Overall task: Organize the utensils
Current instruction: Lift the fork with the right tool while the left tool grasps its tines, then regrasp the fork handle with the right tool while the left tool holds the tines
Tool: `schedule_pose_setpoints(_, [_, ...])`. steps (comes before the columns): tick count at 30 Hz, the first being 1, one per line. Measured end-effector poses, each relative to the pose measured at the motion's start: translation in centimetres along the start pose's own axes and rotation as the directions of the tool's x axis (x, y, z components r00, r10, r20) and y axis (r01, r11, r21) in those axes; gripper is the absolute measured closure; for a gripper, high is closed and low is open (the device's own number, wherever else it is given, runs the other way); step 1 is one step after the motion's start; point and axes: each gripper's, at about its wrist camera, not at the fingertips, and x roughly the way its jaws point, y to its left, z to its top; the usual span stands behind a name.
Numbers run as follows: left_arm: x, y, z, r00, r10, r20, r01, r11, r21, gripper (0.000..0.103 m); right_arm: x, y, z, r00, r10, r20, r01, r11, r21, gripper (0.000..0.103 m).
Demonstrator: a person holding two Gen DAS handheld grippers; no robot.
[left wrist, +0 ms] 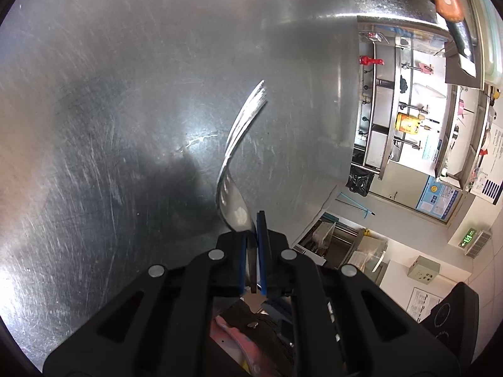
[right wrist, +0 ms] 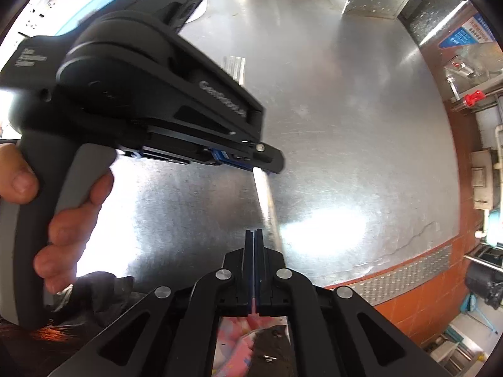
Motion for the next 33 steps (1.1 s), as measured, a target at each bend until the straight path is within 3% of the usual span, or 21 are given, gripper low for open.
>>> schedule_pose_setpoints(1, [-0.1,0.0,-0.1,1.0,-0.002,0.002,0.002,1.0,0.005,0.098,-0.1,0.1,0.0,0.999,-0.032,0.007,0.032,0.999,-0.005,0.071])
schedule_pose_setpoints(2, [-0.2,-0.1,-0.1,1.0,-0.003,0.005,0.003,1.0,0.01,0.098,0.0,0.2,0.1,0.998,-0.064,0.012,0.064,0.998,-0.015,0.045])
schedule_pose_setpoints(3, [-0.4,-0.2,-0.3,1.0,-0.001,0.009,0.001,1.0,0.017,0.098,0.0,0.5,0.2,0.996,-0.089,0.024,0.09,0.996,-0.024,0.037])
schedule_pose_setpoints(12, [-1.3,0.4,-0.8,1.0,-0.021,0.014,0.02,1.0,0.02,0.098,0.9,2.2,1.7,0.987,-0.149,0.06,0.153,0.986,-0.068,0.034])
schedule_pose_setpoints(17, [-2.1,1.0,-1.1,0.999,-0.046,0.023,0.045,0.999,0.013,0.098,0.6,2.2,2.2,0.999,-0.02,0.034,0.023,0.997,-0.08,0.033])
schedule_pose_setpoints(24, [-3.4,2.0,-1.6,0.995,-0.093,0.031,0.093,0.996,-0.011,0.098,0.5,2.6,2.2,0.998,0.044,0.04,-0.039,0.994,-0.101,0.033])
schedule_pose_setpoints(33, [-5.7,3.9,-1.9,0.99,-0.13,0.061,0.132,0.99,-0.04,0.098,-0.1,3.0,1.1,0.992,-0.004,0.125,0.024,0.988,-0.153,0.029])
